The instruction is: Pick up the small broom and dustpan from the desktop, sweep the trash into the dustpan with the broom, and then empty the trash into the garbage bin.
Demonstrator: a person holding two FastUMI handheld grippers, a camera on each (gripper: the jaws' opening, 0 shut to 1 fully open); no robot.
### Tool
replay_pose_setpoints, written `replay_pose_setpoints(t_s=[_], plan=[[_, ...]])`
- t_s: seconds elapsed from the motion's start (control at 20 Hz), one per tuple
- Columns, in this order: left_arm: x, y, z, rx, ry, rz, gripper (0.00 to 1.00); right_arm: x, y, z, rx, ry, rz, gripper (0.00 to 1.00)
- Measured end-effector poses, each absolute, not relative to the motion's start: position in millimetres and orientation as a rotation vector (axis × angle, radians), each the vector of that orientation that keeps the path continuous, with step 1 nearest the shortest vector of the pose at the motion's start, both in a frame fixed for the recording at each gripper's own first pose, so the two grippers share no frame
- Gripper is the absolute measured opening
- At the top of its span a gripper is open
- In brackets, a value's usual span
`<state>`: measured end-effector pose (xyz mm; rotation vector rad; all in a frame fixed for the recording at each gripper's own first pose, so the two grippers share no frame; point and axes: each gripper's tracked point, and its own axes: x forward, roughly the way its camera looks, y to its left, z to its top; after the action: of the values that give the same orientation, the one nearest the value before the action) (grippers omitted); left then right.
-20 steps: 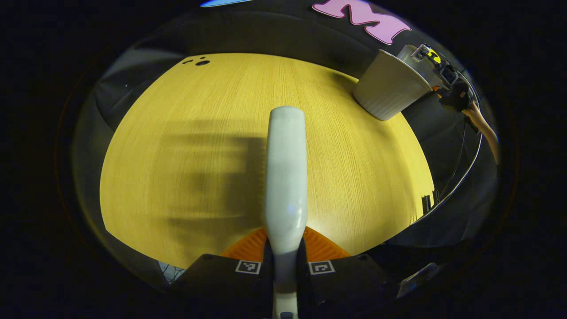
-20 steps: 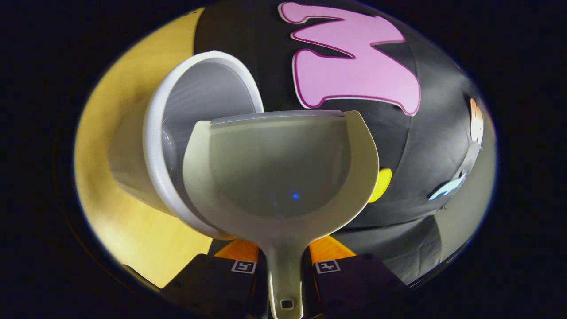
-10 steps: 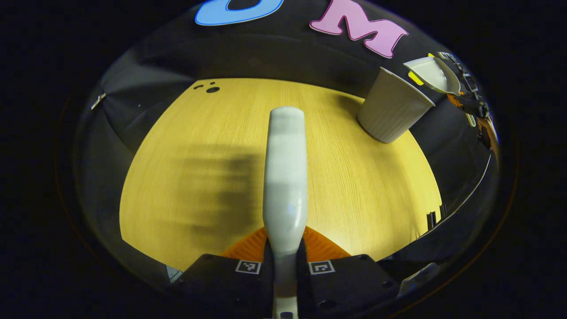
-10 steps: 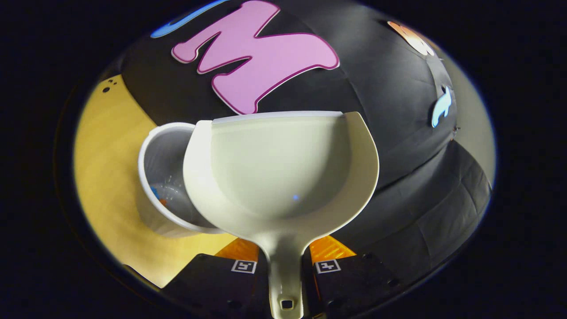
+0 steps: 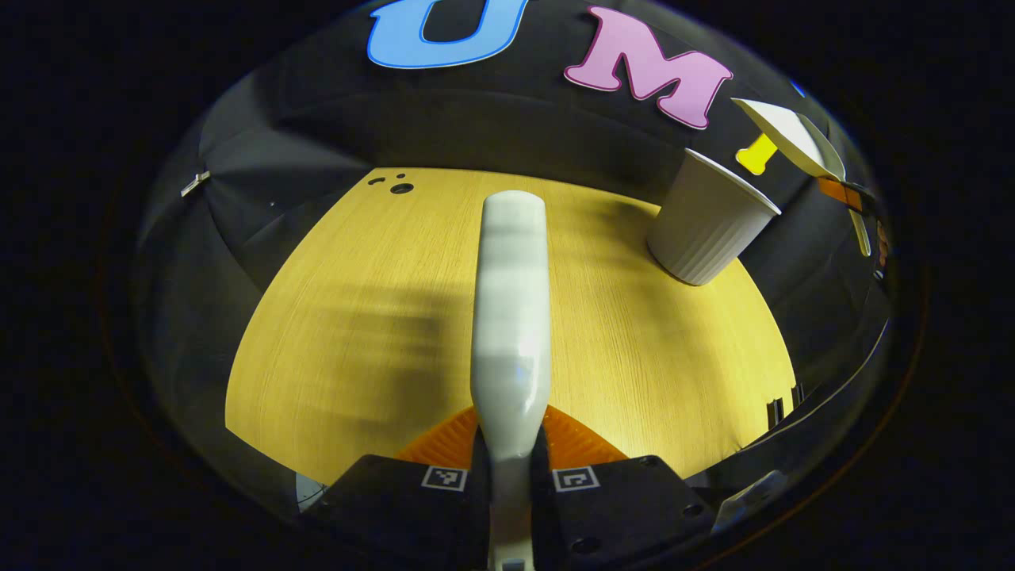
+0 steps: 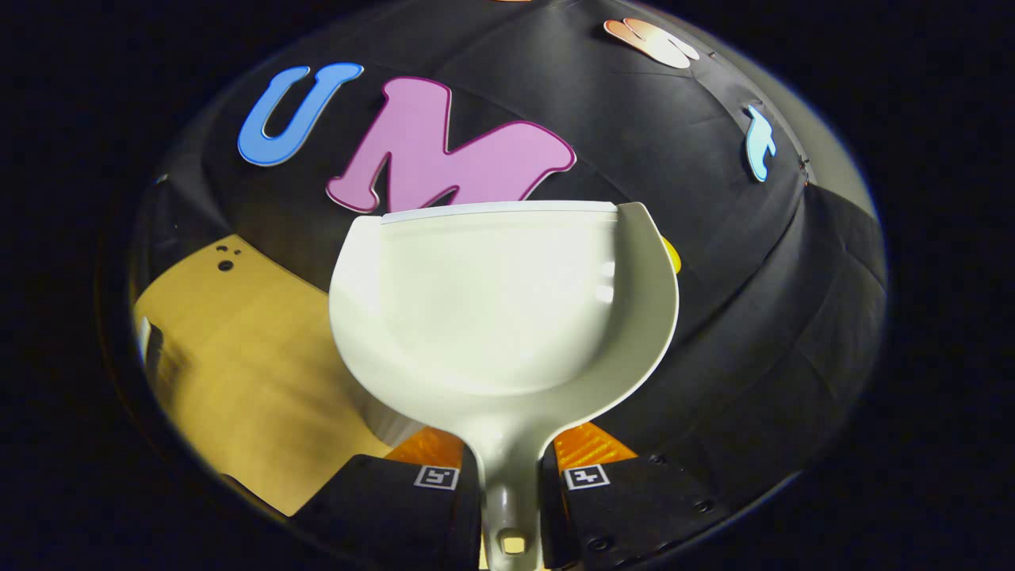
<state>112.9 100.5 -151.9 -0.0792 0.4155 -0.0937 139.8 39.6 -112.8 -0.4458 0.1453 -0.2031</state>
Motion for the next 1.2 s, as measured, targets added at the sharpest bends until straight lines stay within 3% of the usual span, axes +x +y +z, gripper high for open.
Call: replay_pose_setpoints(t_s=[0.1, 0.25, 0.45, 0.5, 0.55, 0.65, 0.75, 1.05, 1.2], plan=[[111, 106, -155, -0.08, 0.413, -0.092, 0.25, 130, 69, -126, -0.42, 0.161, -0.145, 0.29], [113, 114, -158, -0.058, 0.409, -0.088, 0.25, 115, 107, -153, -0.432, 0.166, -0.075, 0.33], [119, 118, -164, -0.06, 0.41, -0.087, 0.25, 94, 156, -228, -0.366, 0.3, 0.057, 0.33], [120, 118, -166, -0.057, 0.413, -0.089, 0.25, 89, 165, -249, -0.353, 0.337, 0.076, 0.29], [121, 118, -169, -0.048, 0.417, -0.09, 0.25, 84, 170, -267, -0.345, 0.371, 0.085, 0.33], [126, 118, -175, -0.021, 0.43, -0.093, 0.25, 75, 177, -302, -0.318, 0.435, 0.099, 0.29], [133, 117, -183, 0.005, 0.45, -0.092, 0.25, 68, 181, -332, -0.28, 0.506, 0.104, 0.33], [164, 110, -205, 0.072, 0.526, -0.101, 0.26, 52, 168, -425, -0.199, 0.691, 0.068, 0.29], [182, 104, -215, 0.102, 0.567, -0.102, 0.25, 54, 159, -453, -0.155, 0.739, 0.053, 0.34]])
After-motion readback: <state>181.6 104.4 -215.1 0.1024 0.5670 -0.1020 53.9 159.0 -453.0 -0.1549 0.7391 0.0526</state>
